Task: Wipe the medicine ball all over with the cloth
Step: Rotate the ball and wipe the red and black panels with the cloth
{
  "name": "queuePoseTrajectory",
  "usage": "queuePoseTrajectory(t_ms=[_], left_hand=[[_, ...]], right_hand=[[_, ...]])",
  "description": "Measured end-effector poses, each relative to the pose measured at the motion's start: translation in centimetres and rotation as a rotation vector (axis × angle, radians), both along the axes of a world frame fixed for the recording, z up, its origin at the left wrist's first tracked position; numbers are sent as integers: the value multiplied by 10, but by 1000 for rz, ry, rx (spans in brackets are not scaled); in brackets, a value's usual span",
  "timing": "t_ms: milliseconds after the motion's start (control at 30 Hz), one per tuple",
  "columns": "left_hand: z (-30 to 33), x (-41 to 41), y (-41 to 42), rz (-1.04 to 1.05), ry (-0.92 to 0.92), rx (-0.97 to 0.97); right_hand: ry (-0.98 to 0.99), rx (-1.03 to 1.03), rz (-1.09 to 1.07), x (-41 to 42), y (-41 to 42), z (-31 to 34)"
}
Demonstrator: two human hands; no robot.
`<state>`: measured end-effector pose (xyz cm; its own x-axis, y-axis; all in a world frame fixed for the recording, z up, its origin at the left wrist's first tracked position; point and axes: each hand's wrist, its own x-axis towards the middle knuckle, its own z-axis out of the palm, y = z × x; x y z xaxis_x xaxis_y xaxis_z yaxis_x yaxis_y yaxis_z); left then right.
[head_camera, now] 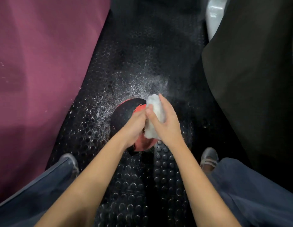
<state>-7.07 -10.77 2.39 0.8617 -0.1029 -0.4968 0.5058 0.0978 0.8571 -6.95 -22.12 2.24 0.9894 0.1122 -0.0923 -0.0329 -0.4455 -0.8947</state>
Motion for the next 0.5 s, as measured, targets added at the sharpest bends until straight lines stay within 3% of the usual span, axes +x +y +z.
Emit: queuePoseTrajectory(t_ms=[167, 233, 367, 500], left_hand=[[-1, -13, -16, 38, 36, -195], [-5, -16, -14, 7, 19, -189], [-14, -1, 6, -263, -320, 408], [-6, 25, 34, -357, -385, 923]], right_hand=[[124, 166, -99, -2, -9, -1], [155, 213, -175, -2, -14, -6], [257, 245, -285, 0, -22, -13], [188, 122, -274, 18, -31, -16]])
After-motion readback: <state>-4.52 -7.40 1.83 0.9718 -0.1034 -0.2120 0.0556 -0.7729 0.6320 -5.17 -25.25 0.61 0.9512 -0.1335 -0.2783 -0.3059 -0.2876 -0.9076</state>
